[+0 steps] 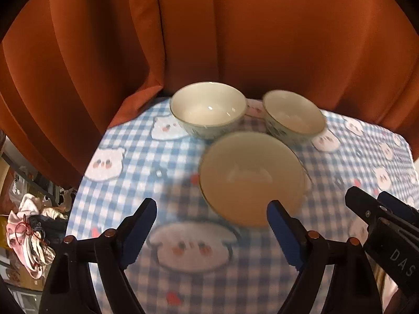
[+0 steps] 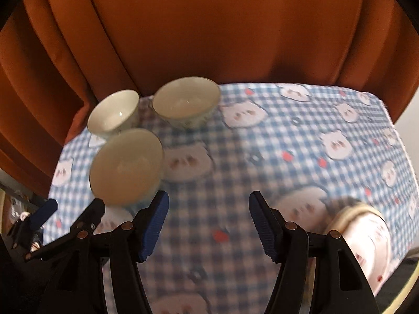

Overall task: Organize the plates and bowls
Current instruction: 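Move both tools to a white bowl and close them on its rim, then lift the white bowl off the cloth with both tools, then carry the white bowl with both tools and lower it beside the plate stack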

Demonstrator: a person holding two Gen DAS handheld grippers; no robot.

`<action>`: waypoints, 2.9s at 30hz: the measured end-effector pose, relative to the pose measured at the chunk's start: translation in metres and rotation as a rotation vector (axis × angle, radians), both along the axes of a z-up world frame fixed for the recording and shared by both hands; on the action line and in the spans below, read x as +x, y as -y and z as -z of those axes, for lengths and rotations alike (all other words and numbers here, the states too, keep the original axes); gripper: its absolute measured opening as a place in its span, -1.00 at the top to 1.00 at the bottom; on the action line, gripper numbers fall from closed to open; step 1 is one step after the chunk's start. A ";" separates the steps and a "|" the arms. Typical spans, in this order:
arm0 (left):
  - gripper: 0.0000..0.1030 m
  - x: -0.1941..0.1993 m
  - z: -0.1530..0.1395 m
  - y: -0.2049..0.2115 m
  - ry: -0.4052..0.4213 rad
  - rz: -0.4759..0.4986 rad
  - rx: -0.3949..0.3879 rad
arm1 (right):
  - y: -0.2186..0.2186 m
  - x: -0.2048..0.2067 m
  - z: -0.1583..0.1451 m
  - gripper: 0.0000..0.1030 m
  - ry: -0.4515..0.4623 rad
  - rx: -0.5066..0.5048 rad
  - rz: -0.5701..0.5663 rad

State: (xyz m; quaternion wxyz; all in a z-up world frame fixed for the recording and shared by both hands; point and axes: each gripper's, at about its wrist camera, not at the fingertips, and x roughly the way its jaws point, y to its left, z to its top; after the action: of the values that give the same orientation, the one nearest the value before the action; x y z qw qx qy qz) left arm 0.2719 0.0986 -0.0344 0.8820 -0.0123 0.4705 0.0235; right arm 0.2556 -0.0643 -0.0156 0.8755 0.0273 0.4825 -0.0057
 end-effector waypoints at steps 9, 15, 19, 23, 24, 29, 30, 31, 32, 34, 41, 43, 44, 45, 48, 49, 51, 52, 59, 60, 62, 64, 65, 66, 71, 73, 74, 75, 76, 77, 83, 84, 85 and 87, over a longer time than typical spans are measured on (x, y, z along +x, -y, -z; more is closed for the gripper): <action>-0.18 0.047 0.036 -0.002 -0.057 -0.020 0.010 | -0.032 0.056 0.034 -0.31 -0.020 0.021 -0.072; 0.11 0.058 0.054 -0.003 -0.090 -0.023 0.006 | -0.043 0.072 0.056 -0.21 -0.045 0.004 -0.097; 0.27 0.063 0.059 -0.006 -0.109 -0.040 0.014 | -0.048 0.081 0.066 0.13 -0.061 -0.002 -0.104; 0.45 0.069 0.062 -0.006 -0.117 -0.028 0.019 | -0.054 0.088 0.069 0.57 -0.072 -0.006 -0.121; 0.49 0.070 0.062 -0.005 -0.117 -0.023 0.019 | -0.055 0.090 0.069 0.60 -0.077 -0.003 -0.125; 0.57 0.072 0.061 -0.001 -0.117 -0.021 0.041 | -0.060 0.092 0.066 0.61 -0.078 -0.029 -0.138; 0.57 0.072 0.061 -0.001 -0.120 -0.018 0.044 | -0.060 0.091 0.065 0.61 -0.080 -0.029 -0.140; 0.57 0.072 0.061 0.000 -0.124 -0.010 0.050 | -0.060 0.090 0.065 0.61 -0.083 -0.028 -0.139; 0.57 0.071 0.060 0.001 -0.126 -0.006 0.054 | -0.060 0.089 0.065 0.61 -0.086 -0.029 -0.137; 0.57 0.069 0.059 0.002 -0.128 -0.003 0.056 | -0.058 0.087 0.065 0.61 -0.088 -0.025 -0.134; 0.57 0.053 0.050 0.009 -0.133 0.001 0.046 | -0.053 0.075 0.059 0.61 -0.092 -0.026 -0.121; 0.57 0.048 0.047 0.009 -0.136 0.002 0.038 | -0.052 0.071 0.057 0.61 -0.091 -0.028 -0.118; 0.57 0.046 0.046 0.009 -0.136 0.003 0.037 | -0.051 0.069 0.056 0.61 -0.092 -0.030 -0.116; 0.57 0.044 0.045 0.010 -0.135 0.005 0.036 | -0.050 0.066 0.054 0.61 -0.093 -0.031 -0.114; 0.57 0.036 0.039 0.009 -0.129 0.002 0.030 | -0.048 0.058 0.048 0.61 -0.092 -0.030 -0.109; 0.57 0.033 0.036 0.009 -0.124 0.003 0.028 | -0.047 0.055 0.046 0.61 -0.089 -0.030 -0.107; 0.57 0.027 0.030 0.011 -0.114 0.007 0.025 | -0.045 0.048 0.040 0.61 -0.079 -0.034 -0.105; 0.57 0.025 0.027 0.012 -0.109 0.011 0.025 | -0.044 0.044 0.037 0.61 -0.075 -0.035 -0.103; 0.58 -0.001 0.007 0.023 -0.075 0.039 0.016 | -0.033 0.015 0.015 0.61 -0.043 -0.048 -0.080; 0.58 -0.005 0.004 0.025 -0.071 0.043 0.015 | -0.032 0.009 0.012 0.61 -0.040 -0.048 -0.075; 0.58 -0.015 0.000 0.028 -0.064 0.053 0.012 | -0.028 -0.001 0.007 0.61 -0.033 -0.049 -0.067; 0.58 -0.025 -0.005 0.032 -0.058 0.066 0.010 | -0.024 -0.013 0.002 0.61 -0.026 -0.051 -0.055; 0.57 -0.029 -0.006 0.033 -0.056 0.072 0.010 | -0.022 -0.019 0.000 0.61 -0.023 -0.052 -0.049; 0.58 -0.034 -0.008 0.036 -0.053 0.079 0.010 | -0.020 -0.026 -0.002 0.61 -0.020 -0.052 -0.041; 0.58 -0.059 -0.012 0.048 -0.052 0.119 0.007 | -0.009 -0.056 -0.008 0.61 -0.013 -0.055 -0.004; 0.58 -0.068 -0.011 0.054 -0.055 0.138 0.007 | -0.004 -0.069 -0.008 0.61 -0.015 -0.062 0.006; 0.58 -0.072 -0.011 0.057 -0.062 0.143 0.006 | -0.002 -0.073 -0.008 0.61 -0.015 -0.066 0.009; 0.58 -0.077 -0.011 0.060 -0.065 0.149 0.003 | 0.001 -0.079 -0.008 0.61 -0.016 -0.069 0.014; 0.57 -0.082 -0.011 0.063 -0.070 0.153 0.001 | 0.004 -0.083 -0.007 0.61 -0.019 -0.070 0.020; 0.58 -0.086 -0.011 0.067 -0.074 0.156 0.000 | 0.007 -0.088 -0.006 0.61 -0.023 -0.070 0.027; 0.58 -0.111 -0.007 0.088 -0.090 0.172 0.007 | 0.027 -0.116 -0.002 0.61 -0.038 -0.065 0.052; 0.58 -0.114 -0.006 0.092 -0.092 0.172 0.007 | 0.031 -0.120 0.000 0.61 -0.041 -0.062 0.053; 0.58 -0.118 -0.004 0.096 -0.095 0.172 0.009 | 0.035 -0.124 0.001 0.61 -0.045 -0.058 0.054; 0.58 -0.123 -0.001 0.102 -0.099 0.167 0.011 | 0.042 -0.130 0.004 0.61 -0.048 -0.056 0.051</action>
State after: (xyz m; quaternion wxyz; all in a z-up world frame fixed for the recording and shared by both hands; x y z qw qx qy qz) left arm 0.1484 -0.0036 -0.0332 0.8566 0.0333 0.5127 -0.0469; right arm 0.1259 -0.1062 -0.0201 0.8636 0.0149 0.5021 -0.0421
